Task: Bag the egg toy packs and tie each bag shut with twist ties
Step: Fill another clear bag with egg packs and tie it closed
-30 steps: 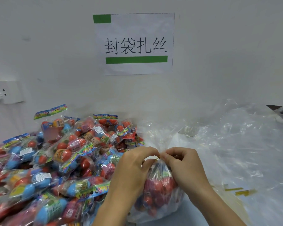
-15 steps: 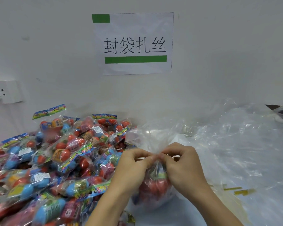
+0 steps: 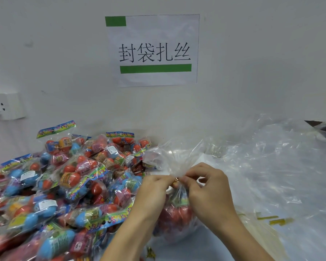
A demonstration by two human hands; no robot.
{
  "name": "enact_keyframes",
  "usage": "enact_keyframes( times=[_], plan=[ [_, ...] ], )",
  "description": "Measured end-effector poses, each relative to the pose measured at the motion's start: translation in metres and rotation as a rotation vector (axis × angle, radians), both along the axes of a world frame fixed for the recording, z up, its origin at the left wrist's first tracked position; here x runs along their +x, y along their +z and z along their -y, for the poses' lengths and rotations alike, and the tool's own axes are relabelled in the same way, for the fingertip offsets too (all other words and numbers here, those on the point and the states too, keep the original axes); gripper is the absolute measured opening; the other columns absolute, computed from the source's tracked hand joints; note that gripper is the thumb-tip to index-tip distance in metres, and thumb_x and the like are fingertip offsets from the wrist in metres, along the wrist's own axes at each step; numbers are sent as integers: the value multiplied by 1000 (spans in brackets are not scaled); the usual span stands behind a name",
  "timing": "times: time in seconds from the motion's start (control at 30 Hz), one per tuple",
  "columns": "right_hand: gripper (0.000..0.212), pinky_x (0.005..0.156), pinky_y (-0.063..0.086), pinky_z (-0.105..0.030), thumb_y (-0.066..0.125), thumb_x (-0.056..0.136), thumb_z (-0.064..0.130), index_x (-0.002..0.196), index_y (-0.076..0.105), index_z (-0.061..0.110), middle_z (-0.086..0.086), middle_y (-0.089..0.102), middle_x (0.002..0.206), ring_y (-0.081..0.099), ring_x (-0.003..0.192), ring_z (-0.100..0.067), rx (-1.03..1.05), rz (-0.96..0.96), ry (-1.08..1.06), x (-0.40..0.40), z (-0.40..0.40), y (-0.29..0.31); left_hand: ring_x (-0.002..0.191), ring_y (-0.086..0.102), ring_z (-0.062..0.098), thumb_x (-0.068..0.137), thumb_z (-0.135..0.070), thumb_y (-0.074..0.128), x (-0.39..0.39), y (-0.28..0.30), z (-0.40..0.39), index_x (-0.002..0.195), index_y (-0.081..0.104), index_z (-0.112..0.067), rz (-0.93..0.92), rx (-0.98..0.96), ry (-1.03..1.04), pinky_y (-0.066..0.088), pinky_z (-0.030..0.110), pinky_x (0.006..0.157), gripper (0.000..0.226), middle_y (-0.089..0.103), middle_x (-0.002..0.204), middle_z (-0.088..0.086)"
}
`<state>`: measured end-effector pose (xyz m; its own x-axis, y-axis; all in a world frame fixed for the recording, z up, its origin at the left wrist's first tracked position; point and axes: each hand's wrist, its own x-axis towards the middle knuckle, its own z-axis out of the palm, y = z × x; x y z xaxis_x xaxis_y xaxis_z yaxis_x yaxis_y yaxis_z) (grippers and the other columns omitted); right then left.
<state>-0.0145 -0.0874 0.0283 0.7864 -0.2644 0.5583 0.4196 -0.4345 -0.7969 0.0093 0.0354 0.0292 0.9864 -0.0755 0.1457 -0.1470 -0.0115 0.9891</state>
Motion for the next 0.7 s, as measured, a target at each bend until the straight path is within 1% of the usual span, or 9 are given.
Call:
enact_keyframes(
  times=[0.13,0.2,0.27,0.37,0.47,0.53,0.6,0.63,0.7],
  plan=[
    [29,61,46,-15,76,80,-4,62,73,18,11,67,69,63,68,-10,46,-26,-6,0,2,1,72,68,21,86,-4,70,-4,2,-1,76,69,-14,190,23,74,54,31,66,14,72,73,3],
    [29,61,48,-18,76,81,-3,62,73,20,11,67,68,63,66,-9,76,-34,-11,-1,3,2,70,68,19,86,-9,72,-6,2,-2,72,72,-18,293,94,83,55,32,67,17,72,71,0],
    [29,63,50,-23,77,81,-1,63,73,20,10,68,68,64,66,-9,109,-42,-19,-1,3,3,68,67,12,87,-13,72,-7,2,-3,73,77,-19,356,173,106,53,28,67,16,73,69,-6],
    [28,67,52,-27,77,82,0,63,74,21,11,69,68,65,68,-9,144,-54,-42,0,3,3,80,69,0,91,-17,69,-10,3,-2,80,81,-18,414,253,67,53,21,73,17,75,78,-15],
    [28,69,53,-27,76,82,0,64,73,21,10,70,68,66,70,-10,181,-58,-78,0,5,3,87,67,-4,88,-27,61,-14,3,2,81,81,-23,441,266,-46,49,18,68,22,75,87,-19],
    [25,71,54,-29,76,83,2,65,74,20,7,71,69,67,72,-13,218,-61,-101,1,8,2,94,66,-4,89,-25,61,-14,1,3,89,81,-24,472,293,-80,52,20,74,20,75,94,-19],
    [20,72,54,-29,77,84,5,68,76,19,4,73,70,68,72,-14,262,-71,-110,2,11,2,90,66,4,90,-28,59,-14,-2,6,96,76,-24,534,362,-64,52,26,79,19,74,94,-10],
    [19,71,54,-27,77,84,7,70,76,19,5,73,70,68,72,-13,281,-75,-112,3,11,3,89,66,5,90,-30,60,-14,-3,7,102,74,-29,554,382,-36,51,25,80,18,74,94,-8],
    [19,68,52,-23,77,85,9,71,77,21,8,74,70,68,70,-10,299,-81,-118,3,12,3,94,65,-5,91,-25,65,-15,-4,7,113,71,-33,576,366,29,49,12,80,24,74,100,-15]
  ],
)
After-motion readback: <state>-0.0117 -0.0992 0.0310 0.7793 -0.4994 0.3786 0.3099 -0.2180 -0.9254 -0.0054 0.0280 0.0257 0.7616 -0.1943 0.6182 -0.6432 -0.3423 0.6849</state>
